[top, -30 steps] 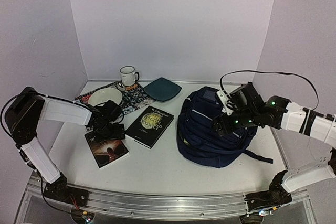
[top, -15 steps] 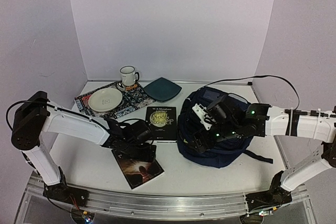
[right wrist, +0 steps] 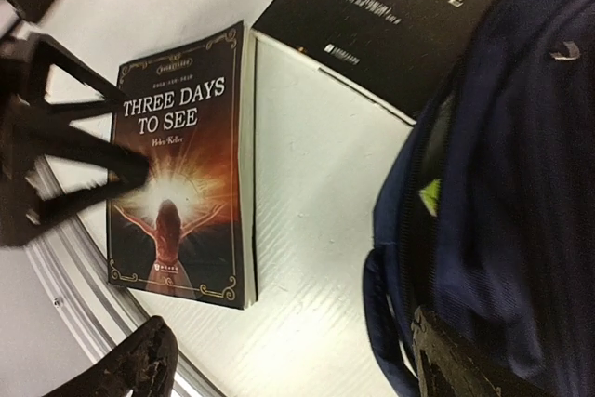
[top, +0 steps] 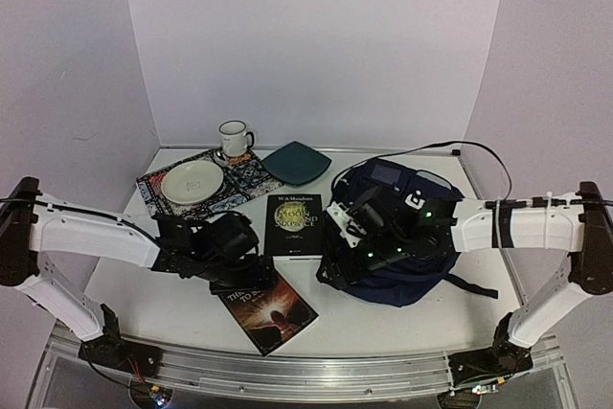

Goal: Pack the student bag
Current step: Move the book to the corner of the board, then pick up the book from the corner of the board, then pass from the right arm to the left

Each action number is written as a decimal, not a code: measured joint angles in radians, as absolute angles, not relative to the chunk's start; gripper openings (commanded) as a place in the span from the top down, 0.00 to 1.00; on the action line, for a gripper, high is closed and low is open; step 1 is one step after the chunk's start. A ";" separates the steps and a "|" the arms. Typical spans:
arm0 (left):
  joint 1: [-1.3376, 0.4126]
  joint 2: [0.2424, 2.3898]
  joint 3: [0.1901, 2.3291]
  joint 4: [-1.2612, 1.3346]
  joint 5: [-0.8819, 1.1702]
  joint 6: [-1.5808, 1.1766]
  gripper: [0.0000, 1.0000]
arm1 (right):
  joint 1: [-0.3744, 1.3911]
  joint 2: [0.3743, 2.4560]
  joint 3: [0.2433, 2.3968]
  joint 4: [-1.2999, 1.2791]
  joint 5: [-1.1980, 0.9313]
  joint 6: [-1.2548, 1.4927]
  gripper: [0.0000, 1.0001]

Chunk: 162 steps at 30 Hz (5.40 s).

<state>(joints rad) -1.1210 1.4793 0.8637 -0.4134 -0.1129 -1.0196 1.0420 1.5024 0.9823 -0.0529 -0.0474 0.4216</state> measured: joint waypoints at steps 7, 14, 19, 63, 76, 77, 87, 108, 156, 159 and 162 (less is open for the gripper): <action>-1.037 1.374 0.693 -0.419 -0.132 -1.109 0.09 | 1.055 1.677 1.087 -0.023 -0.095 0.443 0.18; -0.987 1.374 0.607 -0.359 -0.089 -1.124 0.12 | 1.056 1.845 1.189 -0.007 -0.131 0.457 0.22; -0.985 1.404 0.604 -0.281 -0.053 -1.120 0.12 | 1.056 1.952 1.254 -0.003 -0.144 0.464 0.24; -0.977 1.031 0.442 -0.071 -0.180 -1.186 0.06 | 1.045 1.866 1.196 0.254 -0.371 0.647 1.00; -0.977 0.888 0.381 0.016 -0.239 -1.184 0.03 | 1.027 1.667 1.040 0.427 -0.243 0.720 1.00; -0.977 0.888 0.375 0.039 -0.238 -1.184 0.03 | 1.026 1.651 1.022 0.448 -0.230 0.729 1.00; -0.978 0.964 0.364 0.264 -0.197 -1.159 0.03 | 1.014 1.535 0.885 0.686 -0.129 0.817 1.00; -0.990 1.342 0.331 1.006 -0.050 -1.199 0.23 | 1.014 1.493 0.745 1.040 -0.035 0.923 1.00; -1.063 1.484 0.313 1.246 -0.157 -1.116 1.00 | 1.010 1.400 0.613 0.992 0.148 0.787 0.17; -1.049 1.439 0.312 1.232 -0.158 -1.102 1.00 | 1.008 1.293 0.641 0.783 0.195 0.686 0.09; -1.027 1.382 0.312 1.221 -0.150 -1.097 1.00 | 1.005 1.240 0.724 0.550 0.260 0.596 0.09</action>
